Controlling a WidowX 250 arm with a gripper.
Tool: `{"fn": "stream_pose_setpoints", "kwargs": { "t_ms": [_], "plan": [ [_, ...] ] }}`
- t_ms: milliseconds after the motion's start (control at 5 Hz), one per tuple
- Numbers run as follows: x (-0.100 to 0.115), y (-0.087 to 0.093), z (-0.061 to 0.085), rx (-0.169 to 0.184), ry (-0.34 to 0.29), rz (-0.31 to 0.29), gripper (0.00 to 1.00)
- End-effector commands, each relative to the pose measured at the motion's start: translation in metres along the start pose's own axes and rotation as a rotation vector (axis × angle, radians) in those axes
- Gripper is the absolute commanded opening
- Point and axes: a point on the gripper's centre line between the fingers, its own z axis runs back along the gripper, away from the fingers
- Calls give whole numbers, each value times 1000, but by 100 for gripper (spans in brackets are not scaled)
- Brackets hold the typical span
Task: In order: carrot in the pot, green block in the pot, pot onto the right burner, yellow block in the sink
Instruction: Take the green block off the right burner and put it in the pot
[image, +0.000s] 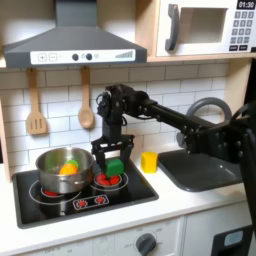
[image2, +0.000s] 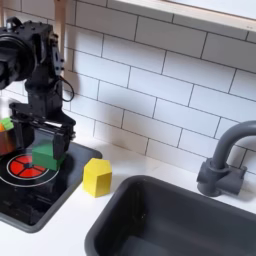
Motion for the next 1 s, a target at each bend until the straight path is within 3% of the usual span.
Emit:
{"fn": "stream_pose_setpoints", "kwargs": {
  "t_ms": [0, 800],
  "plan": [
    [1, -3, 0, -12, -2, -6, 100],
    [2, -3, -3, -18, -3, -1, 100]
  ]
}}
